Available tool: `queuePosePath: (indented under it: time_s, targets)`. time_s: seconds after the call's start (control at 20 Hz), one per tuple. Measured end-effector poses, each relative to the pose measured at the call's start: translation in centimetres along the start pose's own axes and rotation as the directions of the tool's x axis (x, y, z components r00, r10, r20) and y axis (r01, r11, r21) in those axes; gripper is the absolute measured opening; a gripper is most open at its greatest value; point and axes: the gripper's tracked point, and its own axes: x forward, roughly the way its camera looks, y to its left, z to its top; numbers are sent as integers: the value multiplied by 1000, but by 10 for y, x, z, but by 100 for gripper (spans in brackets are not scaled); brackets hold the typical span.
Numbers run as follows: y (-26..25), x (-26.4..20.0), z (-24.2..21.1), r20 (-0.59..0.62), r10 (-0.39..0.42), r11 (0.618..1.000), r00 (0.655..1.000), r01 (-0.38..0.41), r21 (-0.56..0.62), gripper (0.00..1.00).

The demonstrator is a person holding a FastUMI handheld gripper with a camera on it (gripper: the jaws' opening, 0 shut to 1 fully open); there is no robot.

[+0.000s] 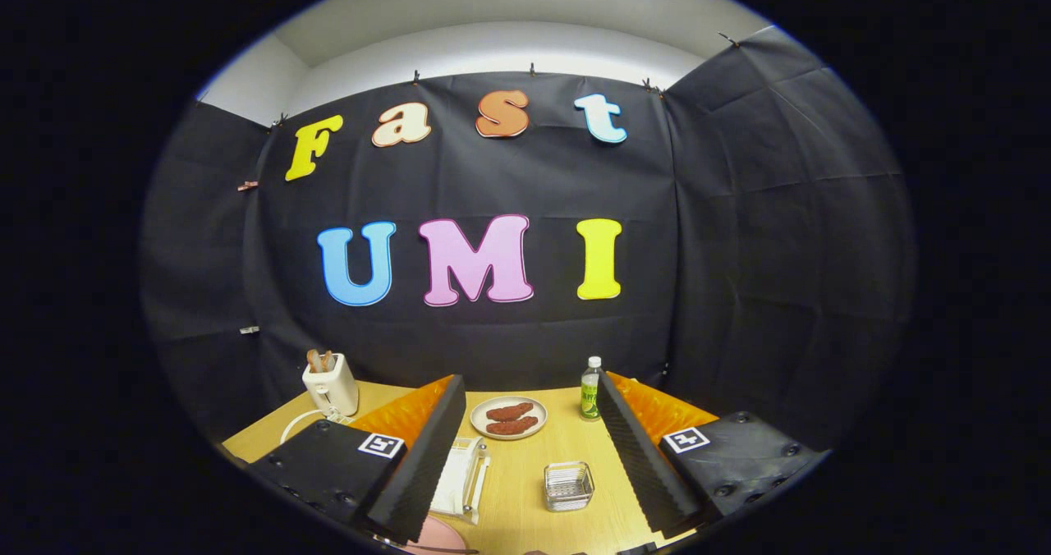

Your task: Take the plate from the dish rack, then take the spoon from the basket and place it into the plate.

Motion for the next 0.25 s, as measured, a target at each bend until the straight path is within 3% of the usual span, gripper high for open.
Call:
queuePosePath:
  time_s: [0.25]
  targets:
    - [11, 3, -21, -47, 35, 999, 998, -36, -19, 98]
